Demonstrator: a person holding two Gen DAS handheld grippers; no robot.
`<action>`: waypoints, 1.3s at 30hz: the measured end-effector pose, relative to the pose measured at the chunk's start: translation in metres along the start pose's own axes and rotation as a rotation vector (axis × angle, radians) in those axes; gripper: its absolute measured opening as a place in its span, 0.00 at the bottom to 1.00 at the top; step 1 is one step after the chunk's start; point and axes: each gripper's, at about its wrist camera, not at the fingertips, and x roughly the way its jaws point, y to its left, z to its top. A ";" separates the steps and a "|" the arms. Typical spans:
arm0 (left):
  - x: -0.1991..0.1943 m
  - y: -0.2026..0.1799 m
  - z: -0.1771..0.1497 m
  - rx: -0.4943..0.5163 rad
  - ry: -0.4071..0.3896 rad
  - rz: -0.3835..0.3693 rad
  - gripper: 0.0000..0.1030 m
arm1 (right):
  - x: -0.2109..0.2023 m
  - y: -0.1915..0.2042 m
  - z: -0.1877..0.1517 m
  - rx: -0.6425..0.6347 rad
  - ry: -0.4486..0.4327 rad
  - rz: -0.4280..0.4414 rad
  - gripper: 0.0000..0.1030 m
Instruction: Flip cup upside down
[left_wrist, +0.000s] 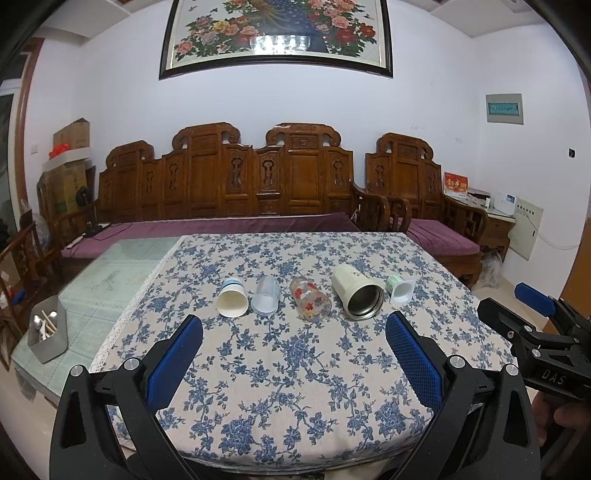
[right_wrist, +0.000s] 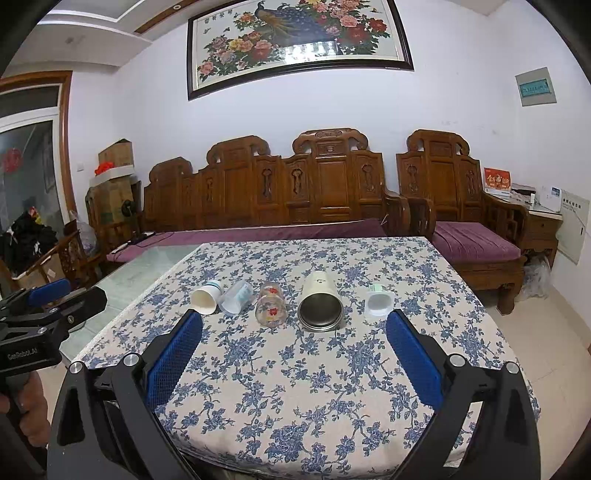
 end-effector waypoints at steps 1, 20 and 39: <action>0.000 0.000 0.000 0.000 -0.001 0.001 0.92 | 0.000 0.000 0.000 0.001 0.001 0.000 0.97; 0.001 0.002 -0.002 -0.002 -0.001 0.000 0.92 | 0.000 0.000 0.000 0.002 0.000 0.000 0.97; 0.001 0.002 -0.002 -0.003 -0.001 -0.002 0.92 | -0.001 0.000 0.001 0.002 -0.001 0.001 0.97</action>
